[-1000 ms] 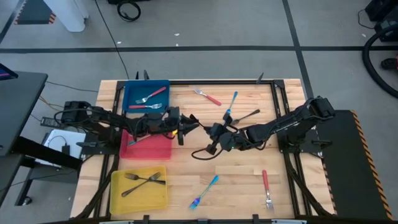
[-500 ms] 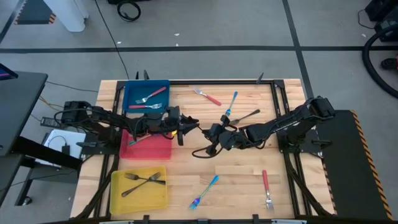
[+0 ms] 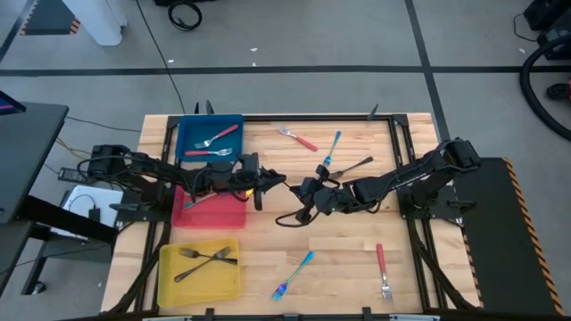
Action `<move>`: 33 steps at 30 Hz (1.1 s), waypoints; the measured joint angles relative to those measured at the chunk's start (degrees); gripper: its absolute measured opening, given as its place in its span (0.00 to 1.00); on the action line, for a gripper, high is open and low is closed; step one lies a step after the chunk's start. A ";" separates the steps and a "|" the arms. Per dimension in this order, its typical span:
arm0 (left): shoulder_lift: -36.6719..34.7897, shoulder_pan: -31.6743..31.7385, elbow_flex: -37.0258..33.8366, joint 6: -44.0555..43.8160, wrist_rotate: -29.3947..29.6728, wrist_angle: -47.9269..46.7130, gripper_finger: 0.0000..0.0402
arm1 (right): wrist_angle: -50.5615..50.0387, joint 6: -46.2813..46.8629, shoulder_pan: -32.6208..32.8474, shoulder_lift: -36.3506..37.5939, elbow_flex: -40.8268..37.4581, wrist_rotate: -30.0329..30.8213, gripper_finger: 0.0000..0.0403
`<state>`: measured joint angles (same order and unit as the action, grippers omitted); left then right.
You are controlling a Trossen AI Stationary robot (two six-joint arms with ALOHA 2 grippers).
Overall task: Sort silverware by color (type)
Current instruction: Put the black fork into the yellow bin
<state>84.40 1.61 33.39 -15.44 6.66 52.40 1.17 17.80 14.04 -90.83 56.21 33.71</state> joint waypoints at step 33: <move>-40.02 -19.04 0.02 -22.83 -21.39 -61.91 0.01 | -5.29 -1.48 2.27 4.76 0.00 -2.32 0.11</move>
<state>44.38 -17.43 33.41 -38.27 -14.73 -9.51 -4.12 16.31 16.32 -86.06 56.21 31.39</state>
